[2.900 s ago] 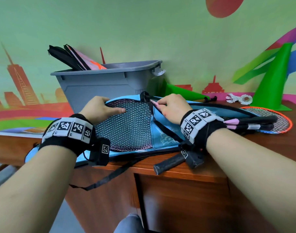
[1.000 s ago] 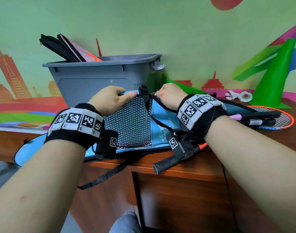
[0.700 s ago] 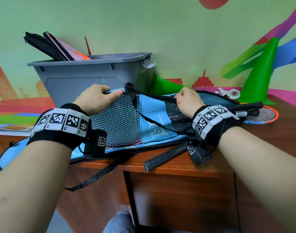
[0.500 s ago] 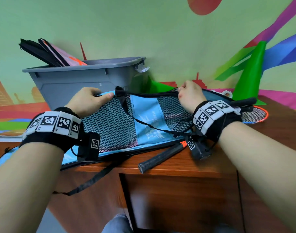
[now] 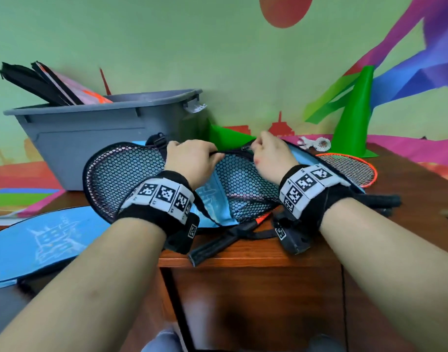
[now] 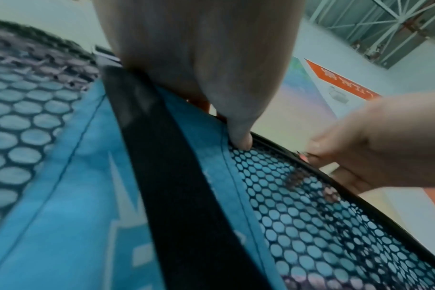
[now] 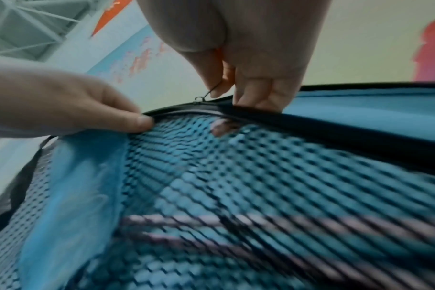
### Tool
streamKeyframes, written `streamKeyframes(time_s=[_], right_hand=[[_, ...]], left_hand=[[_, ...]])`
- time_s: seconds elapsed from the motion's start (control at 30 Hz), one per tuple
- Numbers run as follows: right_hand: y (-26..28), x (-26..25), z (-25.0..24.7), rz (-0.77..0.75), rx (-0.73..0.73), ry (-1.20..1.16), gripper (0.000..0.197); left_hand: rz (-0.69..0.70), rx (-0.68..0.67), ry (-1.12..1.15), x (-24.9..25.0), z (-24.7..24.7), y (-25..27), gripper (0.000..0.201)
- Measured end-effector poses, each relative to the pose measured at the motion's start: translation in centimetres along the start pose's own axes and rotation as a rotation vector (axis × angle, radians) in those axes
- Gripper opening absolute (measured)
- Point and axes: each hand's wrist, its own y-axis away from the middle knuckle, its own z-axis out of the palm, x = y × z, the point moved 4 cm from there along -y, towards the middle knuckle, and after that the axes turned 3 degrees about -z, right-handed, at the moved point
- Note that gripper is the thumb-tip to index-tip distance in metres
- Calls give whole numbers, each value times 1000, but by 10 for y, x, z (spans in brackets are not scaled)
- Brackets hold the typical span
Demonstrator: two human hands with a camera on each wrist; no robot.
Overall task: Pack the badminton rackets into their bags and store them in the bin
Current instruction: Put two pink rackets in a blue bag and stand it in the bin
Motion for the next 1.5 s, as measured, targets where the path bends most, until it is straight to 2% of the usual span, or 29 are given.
streamKeyframes(time_s=[0.1, 0.23, 0.4, 0.5, 0.57, 0.73, 1.0, 1.17, 1.37, 1.5], right_hand=[[9, 35, -13, 93, 29, -19, 19], [20, 72, -19, 180, 74, 17, 8], [26, 107, -21, 313, 106, -59, 11], [25, 112, -14, 297, 108, -127, 10], [23, 110, -9, 286, 132, -190, 16], [19, 121, -3, 296, 140, -246, 15], [36, 171, -9, 398, 133, -181, 21], [39, 179, -19, 433, 256, -88, 25], [36, 160, -41, 344, 443, -30, 24], [31, 153, -53, 291, 459, 0, 22]], left_hand=[[-51, 33, 8, -2, 1, -4, 32], [-100, 61, -5, -5, 3, -9, 31], [-161, 79, -29, -3, 8, -12, 26], [-88, 100, -1, 18, 15, -11, 24], [-17, 94, 4, 40, 23, -8, 31], [78, -16, -52, 90, 56, -4, 47], [8, -56, 6, 97, 73, -21, 33], [-41, 85, 43, 92, 63, -24, 33], [-74, 196, 107, 82, 43, -27, 34], [-64, 151, 117, 75, 31, -33, 31]])
